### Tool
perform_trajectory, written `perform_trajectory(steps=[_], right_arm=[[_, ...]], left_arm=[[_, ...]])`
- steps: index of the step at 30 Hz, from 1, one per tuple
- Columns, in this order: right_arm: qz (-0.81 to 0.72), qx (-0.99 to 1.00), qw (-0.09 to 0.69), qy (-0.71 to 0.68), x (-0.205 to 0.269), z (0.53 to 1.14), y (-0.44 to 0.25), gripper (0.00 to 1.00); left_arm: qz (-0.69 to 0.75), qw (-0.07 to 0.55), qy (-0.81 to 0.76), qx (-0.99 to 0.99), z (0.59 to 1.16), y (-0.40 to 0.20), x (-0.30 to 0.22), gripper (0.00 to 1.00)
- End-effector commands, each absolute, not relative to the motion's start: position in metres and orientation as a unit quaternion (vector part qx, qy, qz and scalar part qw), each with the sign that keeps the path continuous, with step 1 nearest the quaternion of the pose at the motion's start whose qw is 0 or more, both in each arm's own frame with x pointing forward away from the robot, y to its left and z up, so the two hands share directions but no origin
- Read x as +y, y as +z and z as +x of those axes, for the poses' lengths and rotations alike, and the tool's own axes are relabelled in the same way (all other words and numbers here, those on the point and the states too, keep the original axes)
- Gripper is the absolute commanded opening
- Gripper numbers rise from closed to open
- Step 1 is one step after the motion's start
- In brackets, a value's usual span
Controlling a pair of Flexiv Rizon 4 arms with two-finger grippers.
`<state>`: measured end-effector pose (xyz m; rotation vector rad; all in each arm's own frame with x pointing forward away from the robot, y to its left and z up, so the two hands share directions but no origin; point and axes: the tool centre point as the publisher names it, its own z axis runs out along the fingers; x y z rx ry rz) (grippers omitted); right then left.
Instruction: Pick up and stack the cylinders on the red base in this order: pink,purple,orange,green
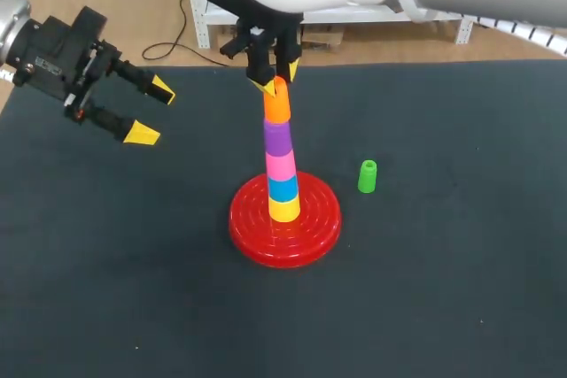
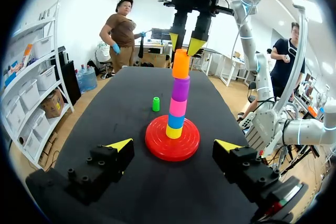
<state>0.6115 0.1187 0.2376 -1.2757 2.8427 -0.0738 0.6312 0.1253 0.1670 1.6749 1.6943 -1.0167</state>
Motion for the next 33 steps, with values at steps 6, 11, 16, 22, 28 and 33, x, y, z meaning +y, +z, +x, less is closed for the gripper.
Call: perform_trajectory(steps=[6, 11, 16, 22, 28, 33], right_arm=[[-0.414, 0.91, 0.015, -0.021, 0.116, 0.606, 0.237, 0.0], [-0.414, 0.91, 0.01, -0.023, 0.115, 0.604, 0.236, 0.0], [-0.415, 0.909, 0.015, -0.025, 0.116, 0.603, 0.235, 0.0], [-0.414, 0.91, 0.011, -0.028, 0.116, 0.605, 0.23, 0.0], [-0.408, 0.913, 0.004, -0.027, 0.118, 0.61, 0.225, 0.0], [-0.401, 0.915, -0.008, -0.031, 0.119, 0.613, 0.217, 0.0]], left_arm=[[0.623, 0.272, -0.378, 0.628, 0.632, 0.166, 0.126, 1.0], [0.623, 0.272, -0.378, 0.628, 0.632, 0.166, 0.126, 1.0], [0.623, 0.272, -0.378, 0.628, 0.632, 0.166, 0.126, 1.0], [0.623, 0.272, -0.378, 0.628, 0.632, 0.166, 0.126, 1.0], [0.623, 0.272, -0.378, 0.628, 0.632, 0.166, 0.126, 1.0], [0.623, 0.272, -0.378, 0.628, 0.632, 0.166, 0.126, 1.0]])
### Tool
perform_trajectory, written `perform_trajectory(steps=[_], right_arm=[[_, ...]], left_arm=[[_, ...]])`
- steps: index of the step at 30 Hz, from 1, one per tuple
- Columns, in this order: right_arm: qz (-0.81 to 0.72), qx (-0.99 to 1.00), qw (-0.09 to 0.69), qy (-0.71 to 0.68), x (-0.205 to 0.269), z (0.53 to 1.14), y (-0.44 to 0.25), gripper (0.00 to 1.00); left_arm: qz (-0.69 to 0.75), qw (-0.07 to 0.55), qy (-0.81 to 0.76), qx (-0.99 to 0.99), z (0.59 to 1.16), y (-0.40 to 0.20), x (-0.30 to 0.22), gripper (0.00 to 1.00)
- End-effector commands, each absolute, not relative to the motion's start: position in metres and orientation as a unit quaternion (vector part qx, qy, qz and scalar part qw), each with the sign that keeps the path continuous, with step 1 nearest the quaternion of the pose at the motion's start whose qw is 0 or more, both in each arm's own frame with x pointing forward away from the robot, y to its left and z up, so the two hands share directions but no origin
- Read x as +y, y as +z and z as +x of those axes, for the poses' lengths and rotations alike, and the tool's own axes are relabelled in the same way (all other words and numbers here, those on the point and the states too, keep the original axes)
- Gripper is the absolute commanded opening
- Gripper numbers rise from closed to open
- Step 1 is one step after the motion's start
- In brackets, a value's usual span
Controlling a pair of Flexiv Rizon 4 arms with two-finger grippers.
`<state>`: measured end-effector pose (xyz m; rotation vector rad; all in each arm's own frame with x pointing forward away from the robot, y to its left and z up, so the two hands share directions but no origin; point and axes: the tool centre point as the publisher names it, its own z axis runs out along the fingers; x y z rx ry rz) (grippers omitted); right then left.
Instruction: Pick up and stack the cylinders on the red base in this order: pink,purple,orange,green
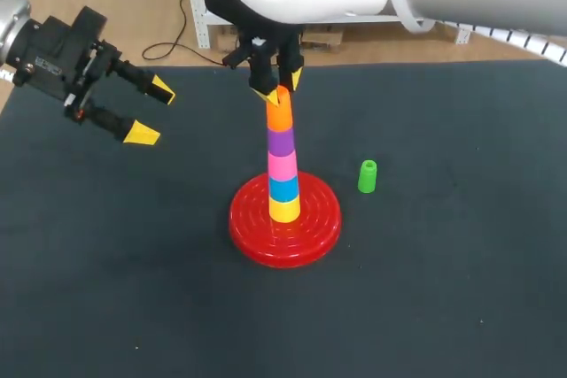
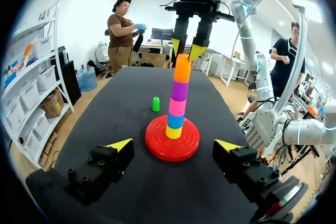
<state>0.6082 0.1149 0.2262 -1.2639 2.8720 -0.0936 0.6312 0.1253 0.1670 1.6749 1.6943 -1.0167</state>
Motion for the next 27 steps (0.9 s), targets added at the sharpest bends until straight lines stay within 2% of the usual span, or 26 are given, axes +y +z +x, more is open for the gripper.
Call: perform_trajectory(steps=[1, 3, 4, 5, 6, 11, 15, 21, 27], right_arm=[[-0.404, 0.915, -0.005, -0.027, 0.118, 0.611, 0.219, 0.0], [-0.404, 0.914, 0.003, -0.021, 0.117, 0.608, 0.226, 0.0], [-0.403, 0.915, 0.008, -0.018, 0.116, 0.608, 0.23, 0.15], [-0.4, 0.916, 0.016, -0.012, 0.115, 0.608, 0.236, 0.69], [-0.396, 0.918, 0.023, -0.006, 0.112, 0.609, 0.242, 1.0], [-0.345, 0.936, 0.068, 0.018, 0.087, 0.631, 0.271, 1.0], [-0.279, 0.956, 0.085, 0.013, 0.057, 0.661, 0.269, 1.0], [-0.204, 0.975, 0.09, 0.0, 0.012, 0.694, 0.222, 1.0], [-0.181, 0.982, 0.053, -0.012, -0.01, 0.699, 0.156, 1.0]], left_arm=[[0.623, 0.272, -0.378, 0.628, 0.632, 0.166, 0.126, 1.0], [0.623, 0.272, -0.378, 0.628, 0.632, 0.166, 0.126, 1.0], [0.623, 0.272, -0.378, 0.628, 0.632, 0.166, 0.126, 1.0], [0.623, 0.272, -0.378, 0.628, 0.632, 0.166, 0.126, 1.0], [0.623, 0.272, -0.378, 0.628, 0.632, 0.166, 0.126, 1.0], [0.623, 0.272, -0.378, 0.628, 0.632, 0.166, 0.126, 1.0], [0.623, 0.272, -0.378, 0.628, 0.632, 0.166, 0.126, 1.0], [0.623, 0.272, -0.378, 0.628, 0.632, 0.166, 0.126, 1.0], [0.623, 0.272, -0.378, 0.628, 0.632, 0.166, 0.126, 1.0]])
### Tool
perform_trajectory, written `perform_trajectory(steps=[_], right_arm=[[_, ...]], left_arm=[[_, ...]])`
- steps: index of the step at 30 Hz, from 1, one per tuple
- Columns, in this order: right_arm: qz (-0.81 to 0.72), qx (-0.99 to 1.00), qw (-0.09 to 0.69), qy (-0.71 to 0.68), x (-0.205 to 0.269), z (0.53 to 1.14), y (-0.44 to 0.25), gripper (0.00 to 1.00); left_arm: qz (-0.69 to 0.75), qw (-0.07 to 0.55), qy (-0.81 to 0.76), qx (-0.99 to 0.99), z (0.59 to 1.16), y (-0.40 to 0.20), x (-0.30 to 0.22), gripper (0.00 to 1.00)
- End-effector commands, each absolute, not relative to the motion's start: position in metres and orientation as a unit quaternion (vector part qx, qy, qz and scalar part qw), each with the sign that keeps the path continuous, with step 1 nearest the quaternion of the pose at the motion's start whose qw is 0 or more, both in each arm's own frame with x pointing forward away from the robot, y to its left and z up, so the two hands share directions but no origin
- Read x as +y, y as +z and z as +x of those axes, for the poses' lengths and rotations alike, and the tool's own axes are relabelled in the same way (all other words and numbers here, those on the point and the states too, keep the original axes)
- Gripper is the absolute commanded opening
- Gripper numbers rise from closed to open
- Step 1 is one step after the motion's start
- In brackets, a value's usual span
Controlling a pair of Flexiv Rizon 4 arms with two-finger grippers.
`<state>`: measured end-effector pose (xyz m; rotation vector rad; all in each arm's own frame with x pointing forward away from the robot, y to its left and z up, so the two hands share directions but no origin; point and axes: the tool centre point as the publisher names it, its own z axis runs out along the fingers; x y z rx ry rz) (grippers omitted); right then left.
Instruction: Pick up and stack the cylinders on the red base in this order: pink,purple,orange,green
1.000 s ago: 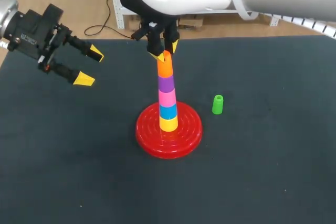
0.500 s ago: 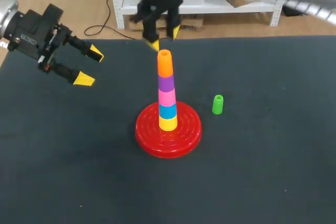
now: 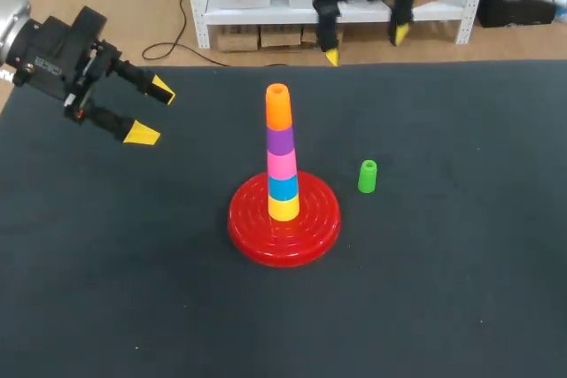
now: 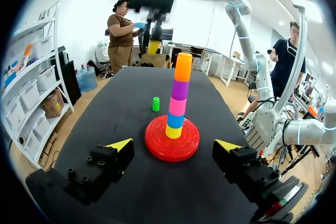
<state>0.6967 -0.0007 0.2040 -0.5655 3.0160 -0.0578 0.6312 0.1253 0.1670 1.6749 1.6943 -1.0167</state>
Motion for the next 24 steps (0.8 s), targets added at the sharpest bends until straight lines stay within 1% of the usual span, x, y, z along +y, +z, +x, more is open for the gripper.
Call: perform_trajectory(steps=[1, 6, 15, 24], right_arm=[[-0.181, 0.982, 0.047, -0.014, -0.013, 0.698, 0.146, 1.0], [-0.178, 0.984, 0.023, -0.004, -0.025, 0.689, 0.102, 1.0], [-0.201, 0.979, 0.016, -0.022, -0.039, 0.673, 0.045, 1.0], [-0.221, 0.975, 0.005, -0.012, -0.03, 0.669, 0.028, 1.0]], left_arm=[[0.623, 0.272, -0.378, 0.628, 0.632, 0.166, 0.126, 1.0], [0.623, 0.272, -0.378, 0.628, 0.632, 0.166, 0.126, 1.0], [0.623, 0.272, -0.378, 0.628, 0.632, 0.166, 0.126, 1.0], [0.623, 0.272, -0.378, 0.628, 0.632, 0.166, 0.126, 1.0]])
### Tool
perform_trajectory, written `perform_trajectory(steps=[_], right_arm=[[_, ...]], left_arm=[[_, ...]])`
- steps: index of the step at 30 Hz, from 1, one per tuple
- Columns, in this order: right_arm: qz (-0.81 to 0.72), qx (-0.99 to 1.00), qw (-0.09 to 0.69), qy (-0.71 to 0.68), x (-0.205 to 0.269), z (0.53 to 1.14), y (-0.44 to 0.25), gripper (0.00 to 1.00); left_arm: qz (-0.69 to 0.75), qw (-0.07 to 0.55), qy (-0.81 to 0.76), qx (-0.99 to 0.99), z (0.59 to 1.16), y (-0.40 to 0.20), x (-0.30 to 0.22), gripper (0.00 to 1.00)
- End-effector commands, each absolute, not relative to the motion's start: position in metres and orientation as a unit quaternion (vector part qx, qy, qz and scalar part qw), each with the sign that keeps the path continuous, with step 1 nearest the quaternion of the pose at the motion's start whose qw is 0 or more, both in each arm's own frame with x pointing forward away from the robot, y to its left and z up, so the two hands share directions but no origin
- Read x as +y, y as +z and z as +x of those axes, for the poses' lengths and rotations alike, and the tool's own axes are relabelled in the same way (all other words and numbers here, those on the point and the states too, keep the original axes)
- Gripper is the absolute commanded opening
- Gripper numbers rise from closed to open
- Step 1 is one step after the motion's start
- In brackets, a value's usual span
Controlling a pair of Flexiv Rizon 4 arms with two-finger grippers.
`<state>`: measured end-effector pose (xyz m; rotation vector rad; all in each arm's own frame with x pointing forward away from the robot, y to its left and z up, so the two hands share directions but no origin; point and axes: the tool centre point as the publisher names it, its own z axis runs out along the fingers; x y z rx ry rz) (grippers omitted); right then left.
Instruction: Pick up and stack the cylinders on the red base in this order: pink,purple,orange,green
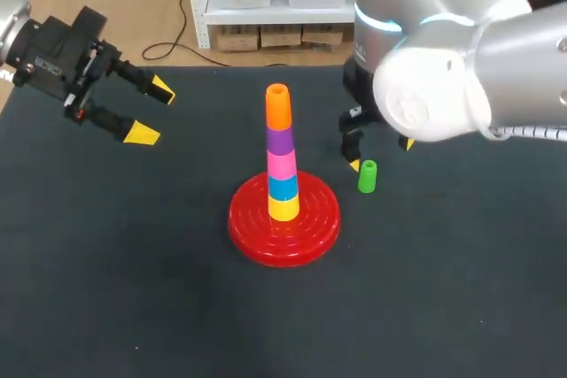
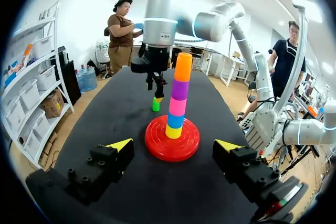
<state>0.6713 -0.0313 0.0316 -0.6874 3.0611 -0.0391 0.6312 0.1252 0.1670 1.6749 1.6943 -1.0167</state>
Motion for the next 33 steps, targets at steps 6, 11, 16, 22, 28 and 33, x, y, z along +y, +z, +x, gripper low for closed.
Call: perform_trajectory(steps=[6, 11, 16, 22, 28, 33], right_arm=[[-0.227, 0.974, 0.007, -0.005, -0.026, 0.666, 0.027, 0.49], [-0.235, 0.972, 0.01, 0.001, -0.024, 0.661, 0.032, 0.44], [-0.238, 0.971, 0.011, 0.001, -0.02, 0.66, 0.03, 0.41], [-0.245, 0.969, 0.01, -0.002, -0.014, 0.659, 0.026, 0.38], [-0.246, 0.969, 0.009, -0.005, -0.014, 0.658, 0.025, 0.36], [-0.243, 0.97, 0.008, -0.008, -0.015, 0.659, 0.023, 0.33]], left_arm=[[0.623, 0.272, -0.378, 0.628, 0.632, 0.166, 0.126, 1.0], [0.623, 0.272, -0.378, 0.628, 0.632, 0.166, 0.126, 1.0], [0.623, 0.272, -0.378, 0.628, 0.632, 0.166, 0.126, 1.0], [0.623, 0.272, -0.378, 0.628, 0.632, 0.166, 0.126, 1.0], [0.623, 0.272, -0.378, 0.628, 0.632, 0.166, 0.126, 1.0], [0.623, 0.272, -0.378, 0.628, 0.632, 0.166, 0.126, 1.0]])
